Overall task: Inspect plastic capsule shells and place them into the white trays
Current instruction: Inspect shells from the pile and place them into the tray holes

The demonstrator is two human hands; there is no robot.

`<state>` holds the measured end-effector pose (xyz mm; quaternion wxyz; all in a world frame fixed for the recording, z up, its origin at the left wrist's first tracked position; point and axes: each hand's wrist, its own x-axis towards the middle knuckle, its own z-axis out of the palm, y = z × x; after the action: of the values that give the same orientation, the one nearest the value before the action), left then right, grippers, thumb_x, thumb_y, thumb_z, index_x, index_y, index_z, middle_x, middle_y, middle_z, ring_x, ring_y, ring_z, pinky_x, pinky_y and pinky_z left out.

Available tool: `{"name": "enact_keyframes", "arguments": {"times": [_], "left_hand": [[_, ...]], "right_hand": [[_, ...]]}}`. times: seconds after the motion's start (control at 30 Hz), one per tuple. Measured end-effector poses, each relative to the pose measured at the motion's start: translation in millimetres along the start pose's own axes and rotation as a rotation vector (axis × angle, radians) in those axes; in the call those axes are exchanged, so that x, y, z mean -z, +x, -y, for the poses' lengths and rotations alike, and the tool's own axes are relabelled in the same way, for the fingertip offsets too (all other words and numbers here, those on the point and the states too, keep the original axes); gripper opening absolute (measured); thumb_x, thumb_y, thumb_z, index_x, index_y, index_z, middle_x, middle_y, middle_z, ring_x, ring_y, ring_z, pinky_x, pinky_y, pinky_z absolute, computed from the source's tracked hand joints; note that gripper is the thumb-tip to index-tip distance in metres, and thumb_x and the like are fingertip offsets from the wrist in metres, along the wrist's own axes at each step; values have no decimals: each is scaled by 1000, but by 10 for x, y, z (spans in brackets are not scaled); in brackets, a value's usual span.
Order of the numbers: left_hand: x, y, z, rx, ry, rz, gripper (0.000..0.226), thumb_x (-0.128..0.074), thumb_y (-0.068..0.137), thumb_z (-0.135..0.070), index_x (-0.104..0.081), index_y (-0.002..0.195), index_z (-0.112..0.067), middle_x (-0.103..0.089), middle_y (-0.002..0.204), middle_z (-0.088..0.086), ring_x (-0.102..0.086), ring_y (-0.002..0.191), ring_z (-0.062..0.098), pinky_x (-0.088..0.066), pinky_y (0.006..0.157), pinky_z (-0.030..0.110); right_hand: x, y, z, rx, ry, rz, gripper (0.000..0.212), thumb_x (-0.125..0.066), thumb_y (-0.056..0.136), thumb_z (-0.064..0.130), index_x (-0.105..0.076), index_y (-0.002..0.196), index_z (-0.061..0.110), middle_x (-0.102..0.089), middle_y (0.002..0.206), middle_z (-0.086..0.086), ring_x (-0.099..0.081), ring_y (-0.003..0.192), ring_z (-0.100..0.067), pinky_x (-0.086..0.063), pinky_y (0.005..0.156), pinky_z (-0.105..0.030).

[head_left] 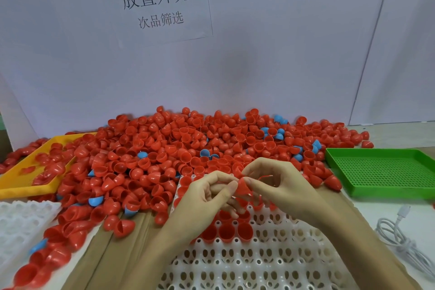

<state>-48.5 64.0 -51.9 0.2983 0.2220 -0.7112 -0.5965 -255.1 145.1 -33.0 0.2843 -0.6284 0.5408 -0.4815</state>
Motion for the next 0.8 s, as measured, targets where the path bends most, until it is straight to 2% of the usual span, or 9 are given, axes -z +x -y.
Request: {"name": "enact_keyframes", "arguments": {"times": [0.1, 0.17, 0.27, 0.37, 0.5, 0.6, 0.7, 0.8], "left_hand": [[6, 1, 32, -31, 184, -87, 25, -59, 102, -43, -69, 113, -23, -78, 90, 2, -73, 71, 19, -58, 63, 27], [34, -11, 77, -84, 391, -131, 15, -62, 101, -47, -69, 100, -34, -74, 82, -6, -66, 67, 10, -54, 64, 22], [52, -30, 132, -93, 578, -34, 15, -73, 93, -52, -67, 94, -38, -66, 79, -13, -56, 66, 3, -48, 66, 19], [59, -35, 159, -102, 694, 62, 27, -79, 84, -59, -65, 94, -39, -62, 81, -13, -53, 75, 1, -43, 72, 16], [62, -38, 165, -122, 715, 68, 27, -80, 83, -59, -65, 93, -39, -60, 83, -12, -53, 79, 2, -43, 74, 17], [60, -42, 167, -124, 719, 71, 24, -79, 85, -57, -66, 92, -38, -61, 84, -12, -54, 82, 4, -44, 75, 16], [48, -43, 155, -114, 698, 57, 19, -70, 93, -55, -68, 90, -37, -64, 87, -15, -57, 84, 4, -43, 76, 14], [52, -41, 151, -117, 682, 42, 14, -64, 101, -45, -68, 90, -37, -68, 90, -18, -61, 87, 6, -46, 79, 16]], "right_hand": [[154, -3, -1, -45, -36, 89, 10, -76, 95, 26, -76, 102, 19, -78, 89, -4, -76, 72, -21, -59, 65, -25], [259, -21, -17, -96, -80, 202, 9, -77, 96, 25, -77, 101, 19, -78, 88, -5, -75, 70, -18, -57, 64, -22], [329, -37, -47, -164, -179, 374, 8, -78, 96, 24, -77, 103, 20, -80, 91, -3, -76, 73, -18, -58, 67, -23], [336, -37, -68, -194, -229, 430, 7, -81, 93, 26, -79, 99, 25, -79, 87, -1, -73, 73, -12, -57, 69, -21], [336, -39, -88, -190, -284, 453, 8, -84, 90, 28, -79, 96, 29, -76, 81, 6, -69, 71, -5, -55, 68, -19], [333, -38, -90, -180, -293, 456, 10, -84, 90, 33, -79, 97, 30, -75, 81, 4, -68, 70, -6, -56, 69, -21], [332, -39, -90, -170, -286, 465, 10, -84, 90, 36, -79, 96, 29, -73, 77, 5, -65, 66, -3, -53, 65, -19], [317, -37, -99, -163, -300, 460, 10, -84, 90, 36, -79, 95, 28, -69, 72, 8, -60, 62, 0, -48, 61, -15]]}}
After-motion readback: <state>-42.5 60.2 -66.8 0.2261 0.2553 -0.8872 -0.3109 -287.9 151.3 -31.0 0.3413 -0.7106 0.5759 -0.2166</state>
